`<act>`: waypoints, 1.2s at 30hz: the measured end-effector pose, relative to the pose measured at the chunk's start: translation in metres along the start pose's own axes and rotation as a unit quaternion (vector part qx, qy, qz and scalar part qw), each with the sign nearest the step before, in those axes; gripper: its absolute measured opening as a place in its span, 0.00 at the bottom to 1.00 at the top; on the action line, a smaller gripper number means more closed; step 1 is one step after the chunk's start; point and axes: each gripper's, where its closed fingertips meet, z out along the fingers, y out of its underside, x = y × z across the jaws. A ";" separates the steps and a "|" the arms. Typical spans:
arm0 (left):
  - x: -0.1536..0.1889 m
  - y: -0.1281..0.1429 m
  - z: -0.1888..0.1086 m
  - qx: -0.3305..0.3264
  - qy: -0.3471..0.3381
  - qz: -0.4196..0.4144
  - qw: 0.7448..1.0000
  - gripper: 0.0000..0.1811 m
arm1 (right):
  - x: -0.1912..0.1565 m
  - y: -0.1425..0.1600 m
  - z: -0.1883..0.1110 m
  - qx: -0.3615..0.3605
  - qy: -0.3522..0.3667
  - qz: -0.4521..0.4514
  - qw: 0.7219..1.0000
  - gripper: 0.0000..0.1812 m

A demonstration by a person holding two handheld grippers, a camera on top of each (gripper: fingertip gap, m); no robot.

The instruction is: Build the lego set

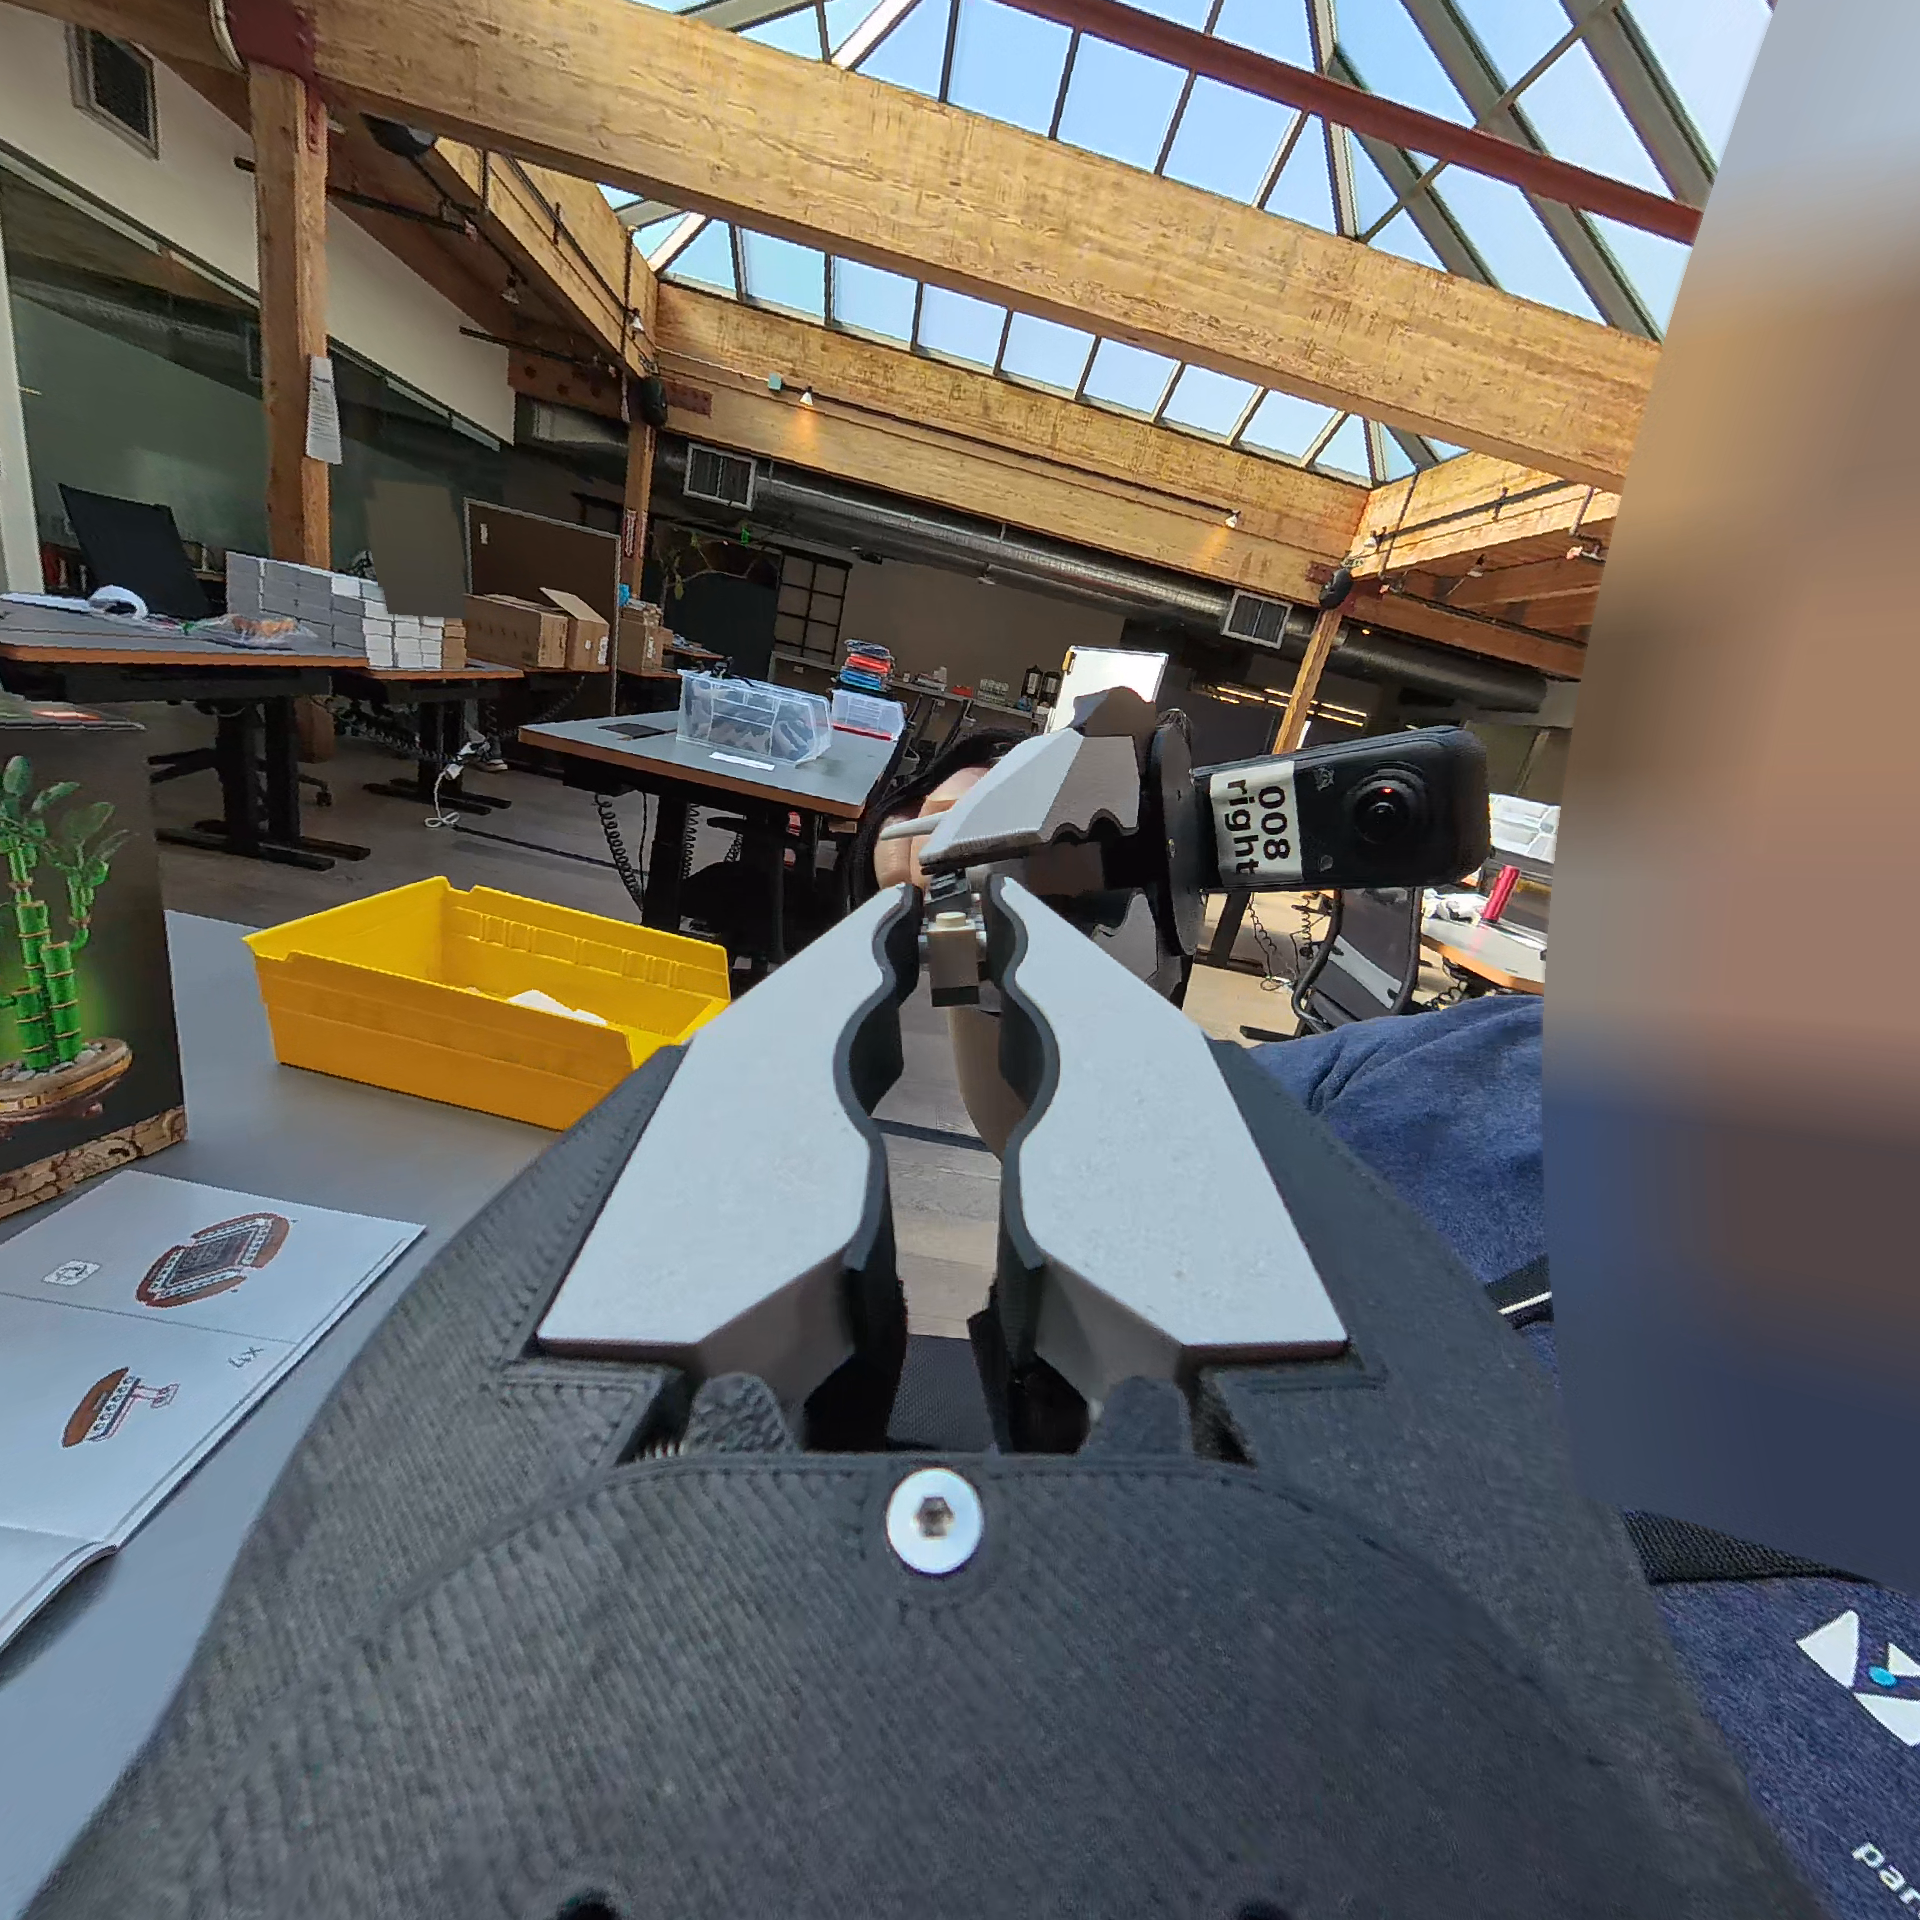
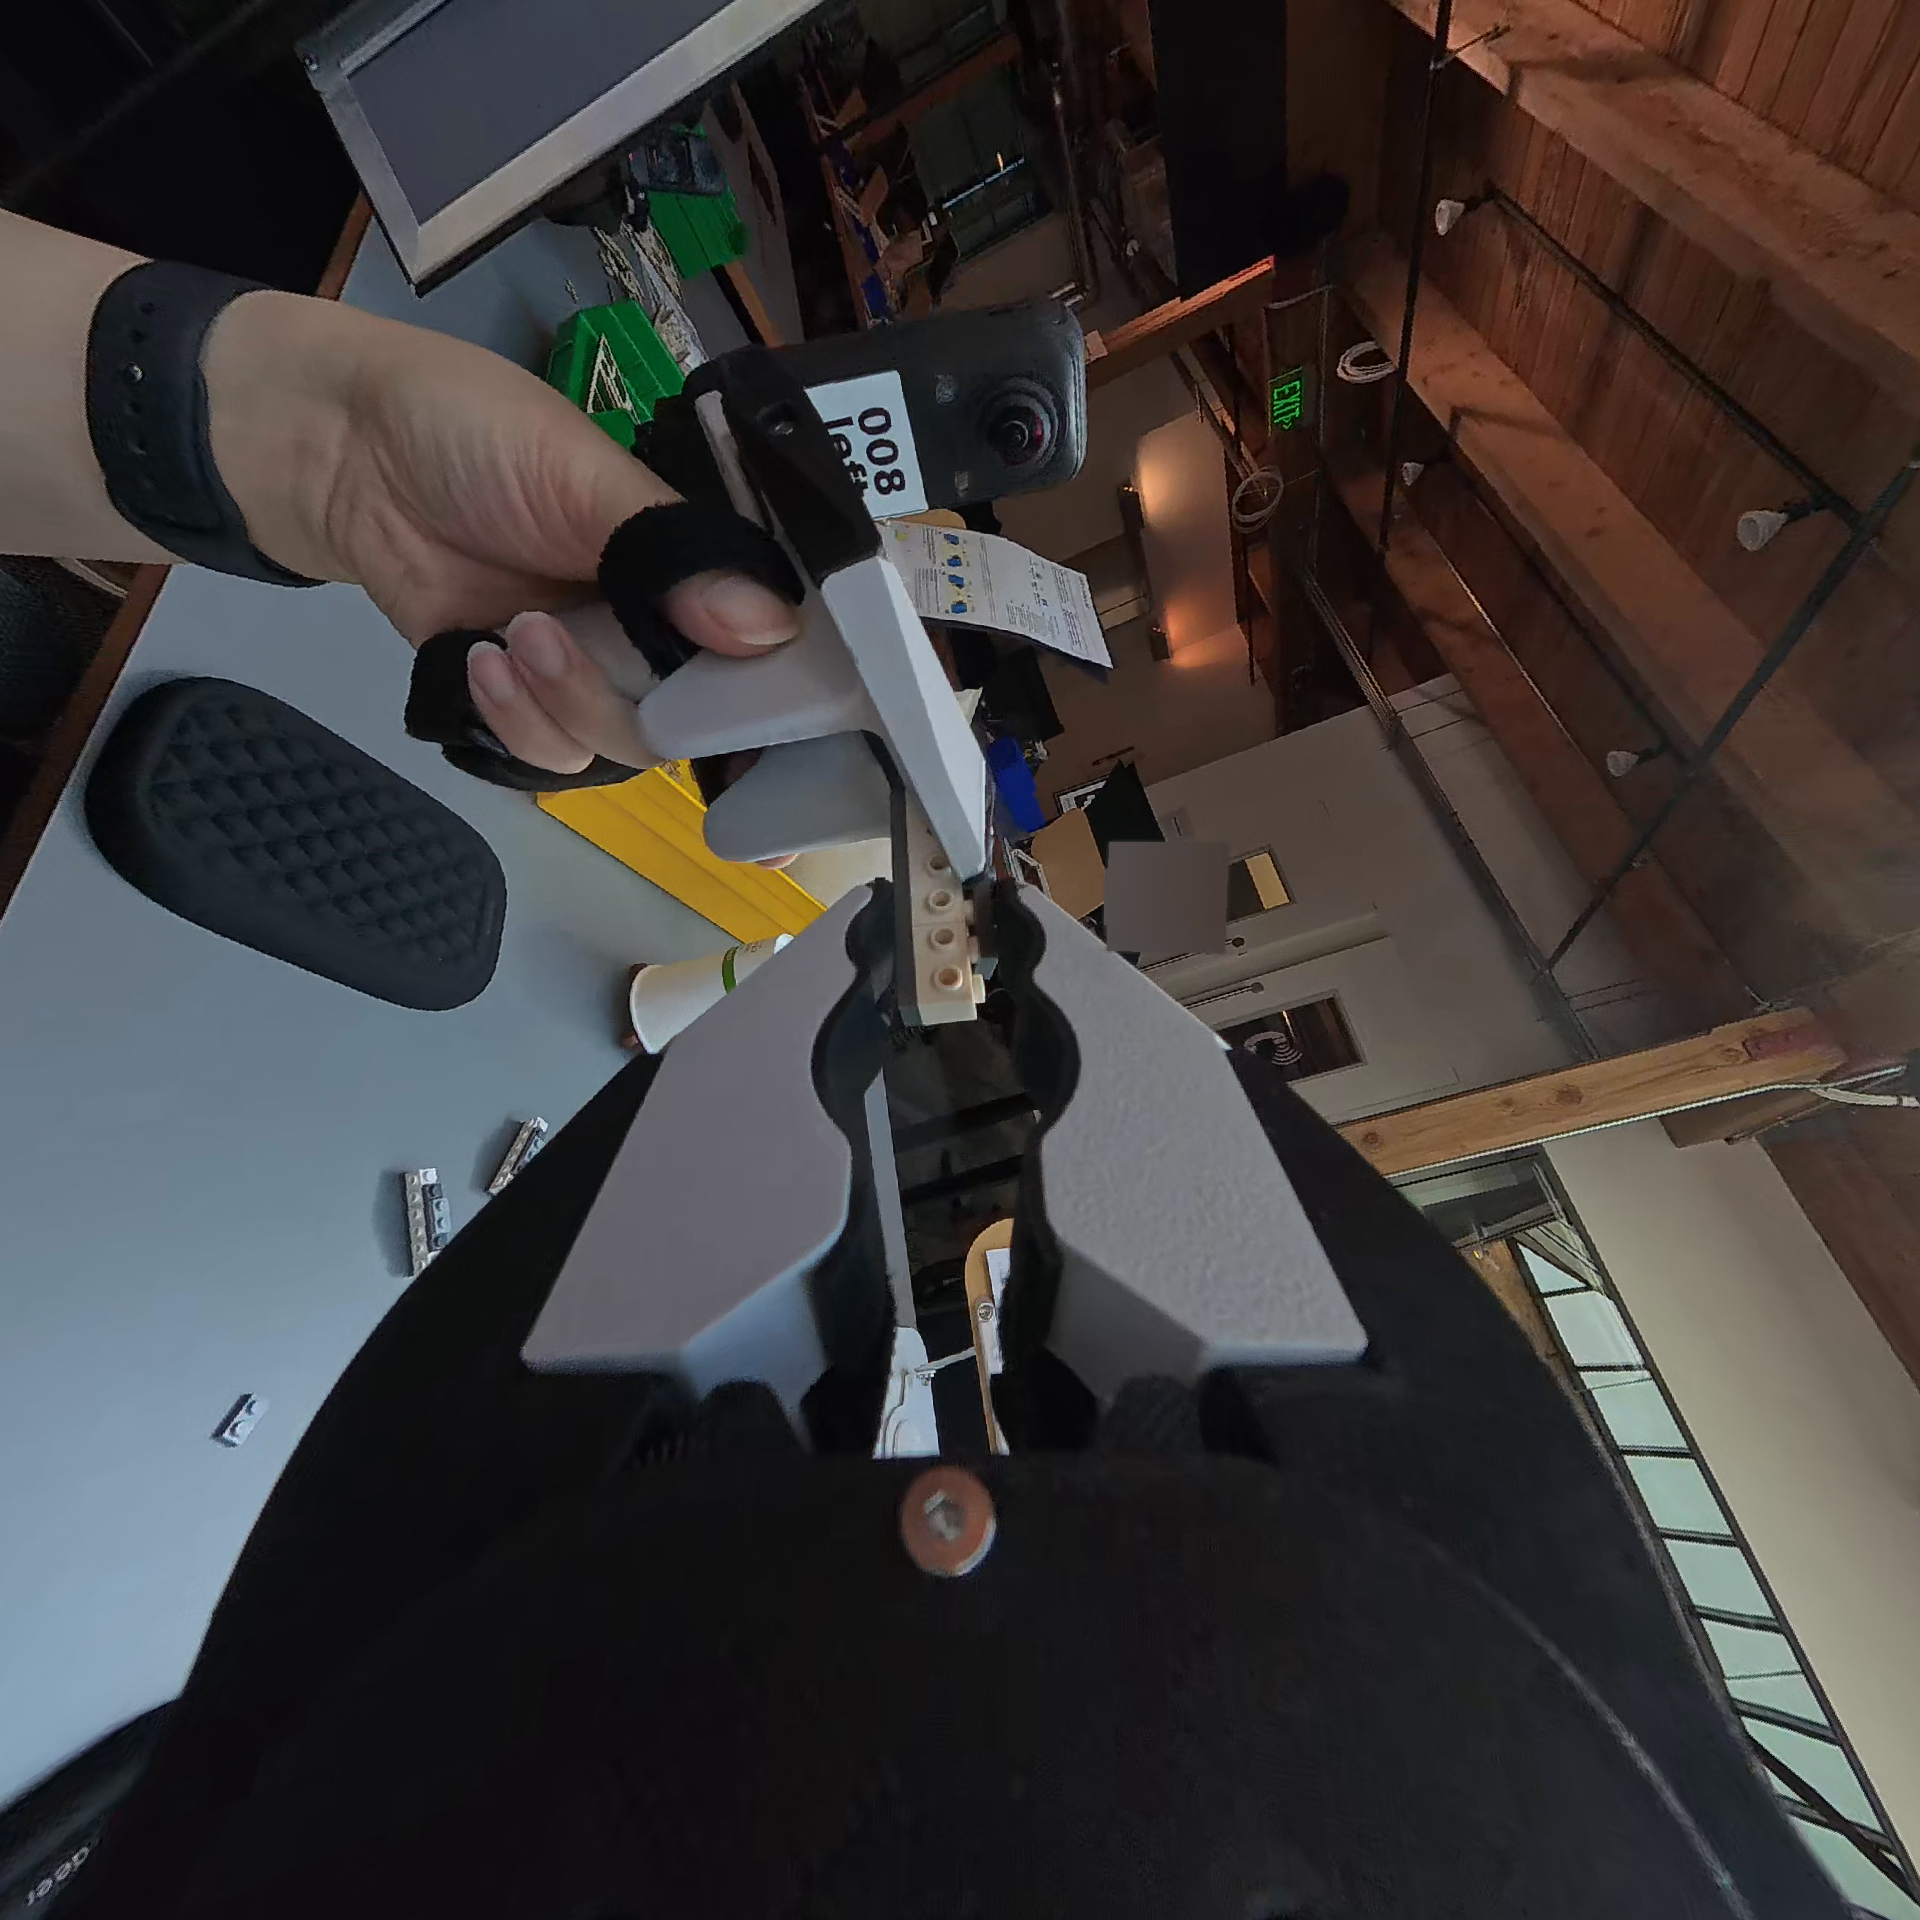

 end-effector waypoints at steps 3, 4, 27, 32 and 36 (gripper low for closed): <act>-0.003 0.004 0.000 -0.010 -0.005 -0.003 1.000 0.05 | -0.003 0.003 0.001 -0.004 -0.010 0.013 1.000 0.10; -0.004 0.005 -0.001 -0.014 -0.007 -0.001 1.000 0.05 | -0.004 0.004 0.001 -0.003 -0.013 0.018 1.000 0.10; -0.009 0.008 -0.001 -0.001 -0.018 -0.026 0.999 0.05 | -0.005 0.008 0.003 0.002 -0.007 0.019 1.000 0.10; -0.014 0.008 -0.001 0.009 -0.022 -0.028 0.999 0.05 | -0.005 0.012 0.005 0.002 -0.005 0.027 1.000 0.10; -0.016 0.008 -0.002 0.016 -0.028 -0.021 0.999 0.05 | -0.006 0.015 0.006 0.003 -0.005 0.030 1.000 0.10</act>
